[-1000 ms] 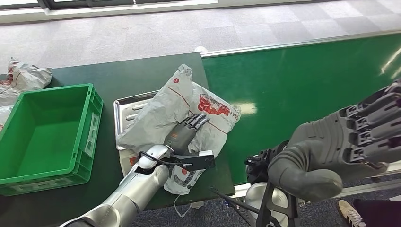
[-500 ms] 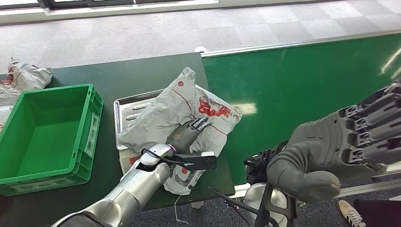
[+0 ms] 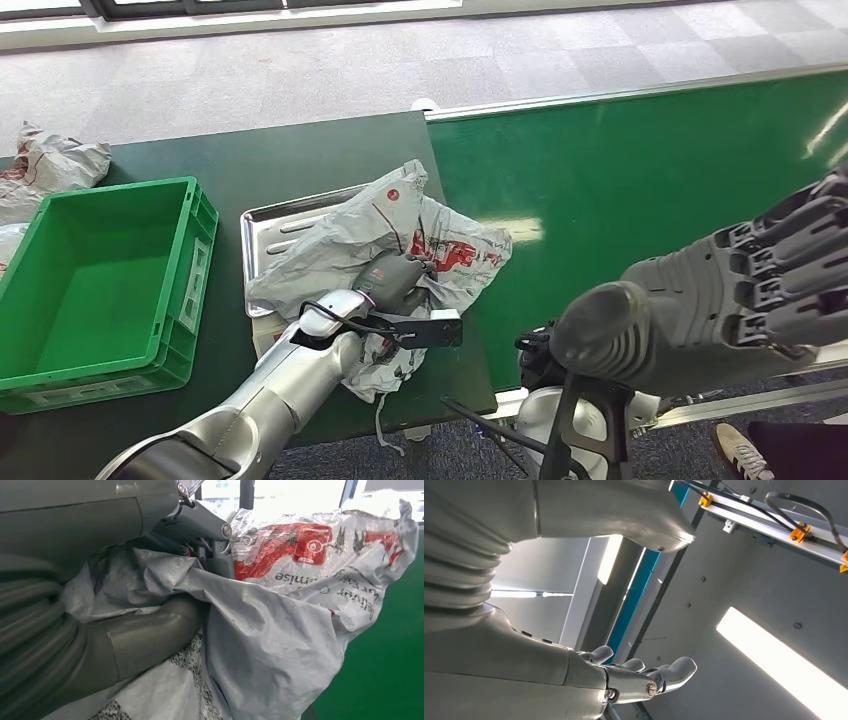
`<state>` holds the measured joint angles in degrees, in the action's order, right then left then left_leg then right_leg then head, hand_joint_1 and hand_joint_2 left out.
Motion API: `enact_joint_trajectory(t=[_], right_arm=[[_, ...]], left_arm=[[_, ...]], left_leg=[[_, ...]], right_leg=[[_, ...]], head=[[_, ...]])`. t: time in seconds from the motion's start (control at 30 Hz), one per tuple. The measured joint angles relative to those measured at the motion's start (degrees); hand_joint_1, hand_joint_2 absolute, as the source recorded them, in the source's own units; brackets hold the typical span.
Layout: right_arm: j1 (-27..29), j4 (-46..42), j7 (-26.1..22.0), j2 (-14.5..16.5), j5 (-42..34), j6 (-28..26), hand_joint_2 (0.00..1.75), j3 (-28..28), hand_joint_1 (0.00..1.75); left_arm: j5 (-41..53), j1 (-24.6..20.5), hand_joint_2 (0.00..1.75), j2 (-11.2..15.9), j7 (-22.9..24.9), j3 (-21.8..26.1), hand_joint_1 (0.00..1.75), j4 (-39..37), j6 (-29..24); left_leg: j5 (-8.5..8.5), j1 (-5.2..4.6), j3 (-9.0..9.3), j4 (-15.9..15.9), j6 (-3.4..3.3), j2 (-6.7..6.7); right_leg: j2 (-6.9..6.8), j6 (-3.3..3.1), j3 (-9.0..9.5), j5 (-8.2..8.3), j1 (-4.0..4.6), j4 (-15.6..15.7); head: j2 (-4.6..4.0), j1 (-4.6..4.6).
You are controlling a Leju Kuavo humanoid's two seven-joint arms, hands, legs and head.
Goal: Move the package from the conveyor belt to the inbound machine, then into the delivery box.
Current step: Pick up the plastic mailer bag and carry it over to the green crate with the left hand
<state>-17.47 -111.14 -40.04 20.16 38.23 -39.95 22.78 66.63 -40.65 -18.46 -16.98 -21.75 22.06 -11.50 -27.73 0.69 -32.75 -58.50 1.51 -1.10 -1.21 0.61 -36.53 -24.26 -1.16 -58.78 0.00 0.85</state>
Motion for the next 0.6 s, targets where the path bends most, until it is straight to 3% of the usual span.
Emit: enact_joint_trajectory(t=[0.2,0.27,0.33,0.4,0.47,0.6], right_arm=[[-0.05,0.0,0.02,-0.07,-0.45,0.0,1.75,0.0,0.0],[-0.06,0.01,0.02,-0.09,-0.51,0.0,1.75,0.0,0.0],[-0.09,0.04,0.02,-0.14,-0.73,0.0,1.75,0.0,0.0],[-0.12,0.09,0.03,-0.22,-1.18,0.0,1.75,0.0,0.0],[-0.13,0.11,0.05,-0.37,-1.68,0.0,1.75,0.0,0.0],[-0.09,0.11,0.07,-0.71,-2.31,0.0,1.75,0.0,0.0]], left_arm=[[-1.03,-0.02,1.75,-0.01,-1.45,0.01,1.75,-0.13,-1.09],[-4.53,0.02,1.75,-0.01,-4.63,0.37,1.75,0.01,-1.24],[-11.89,0.09,1.75,-0.01,-10.68,1.84,1.75,0.73,0.48],[-22.76,0.38,1.75,0.01,-17.56,5.06,1.75,3.13,5.64],[-34.7,1.07,1.75,0.07,-21.43,9.28,1.75,8.08,12.4],[-54.06,2.6,1.75,0.3,-21.29,17.33,1.75,21.72,22.86]], left_leg=[[0.0,0.0,-0.02,0.0,0.0,0.01],[0.0,0.0,-0.03,0.0,0.0,0.03],[0.0,0.0,-0.05,0.0,0.0,0.05],[0.01,0.0,-0.06,0.0,0.01,0.04],[0.02,0.01,-0.07,0.0,0.02,0.02],[0.02,0.03,-0.09,0.01,0.03,0.01]], right_leg=[[-0.01,0.0,0.0,0.0,0.0,0.0],[-0.02,0.0,-0.01,0.0,0.0,0.0],[-0.03,0.0,-0.01,0.0,0.0,-0.01],[-0.03,0.0,-0.03,0.0,0.0,-0.01],[-0.01,-0.01,-0.06,0.0,0.01,-0.02],[0.0,-0.01,-0.09,0.0,0.03,-0.03]], head=[[0.0,0.0],[0.0,-0.01],[0.0,-0.01],[0.0,-0.02],[0.0,-0.02],[0.0,0.01]])
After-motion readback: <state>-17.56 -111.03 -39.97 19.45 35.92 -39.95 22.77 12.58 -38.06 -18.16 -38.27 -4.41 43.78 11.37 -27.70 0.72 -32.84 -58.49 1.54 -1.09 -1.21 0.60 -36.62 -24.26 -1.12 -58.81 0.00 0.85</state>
